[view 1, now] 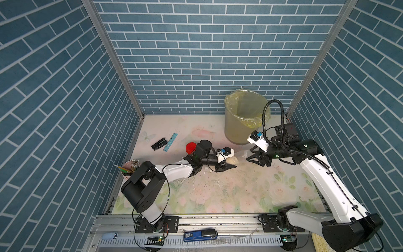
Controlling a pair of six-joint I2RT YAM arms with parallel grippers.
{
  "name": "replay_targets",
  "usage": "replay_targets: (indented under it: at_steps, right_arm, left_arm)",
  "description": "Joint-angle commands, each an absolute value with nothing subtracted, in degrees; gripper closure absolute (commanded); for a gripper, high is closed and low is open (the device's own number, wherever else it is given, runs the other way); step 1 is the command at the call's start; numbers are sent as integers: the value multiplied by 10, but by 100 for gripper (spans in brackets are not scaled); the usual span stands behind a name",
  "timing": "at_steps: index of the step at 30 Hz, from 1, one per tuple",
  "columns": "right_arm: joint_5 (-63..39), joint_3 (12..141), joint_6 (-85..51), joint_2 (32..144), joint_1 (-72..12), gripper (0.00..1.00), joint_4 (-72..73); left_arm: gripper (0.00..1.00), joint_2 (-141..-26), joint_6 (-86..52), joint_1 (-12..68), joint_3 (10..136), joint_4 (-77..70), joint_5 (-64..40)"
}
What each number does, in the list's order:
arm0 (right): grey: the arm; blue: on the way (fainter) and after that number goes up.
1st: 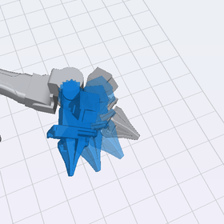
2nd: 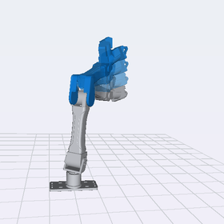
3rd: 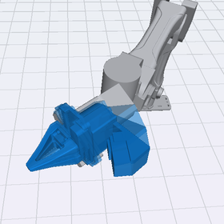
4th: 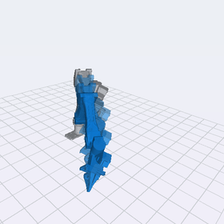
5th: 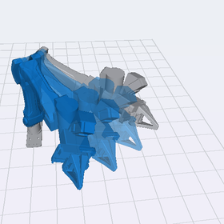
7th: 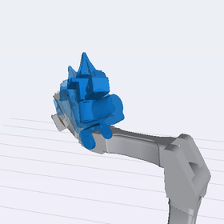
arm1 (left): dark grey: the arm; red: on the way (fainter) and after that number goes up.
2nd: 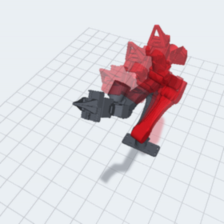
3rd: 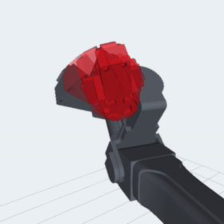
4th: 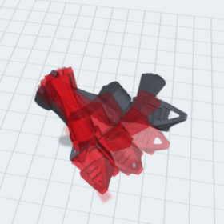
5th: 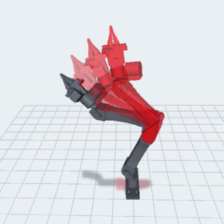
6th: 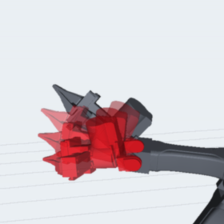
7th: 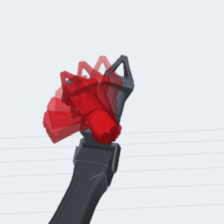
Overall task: Empty moldy rice from jars
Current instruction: Unscrew the lid from the jar.
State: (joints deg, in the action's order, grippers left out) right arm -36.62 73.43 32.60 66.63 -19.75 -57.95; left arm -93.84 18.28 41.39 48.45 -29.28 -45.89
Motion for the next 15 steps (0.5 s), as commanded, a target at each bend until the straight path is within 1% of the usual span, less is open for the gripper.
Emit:
replay_targets:
  at_steps: [1,9,12,15]
  right_arm:
    - [-338,745,408,666,-196,100,-625]
    - [-368,744,419,657,-196,100,-596]
    - [-331,723,403,659,-190,100,-578]
    - [-326,688,367,655,-168,100,-548]
  left_arm:
    - [100,-953,176,398,497,-253,-460]
    - [100,-938,185,398,500,-237,-450]
    - [100,-931,182,398,500,-238,-447]
    - [100,-921,187,397,498,-230,-446]
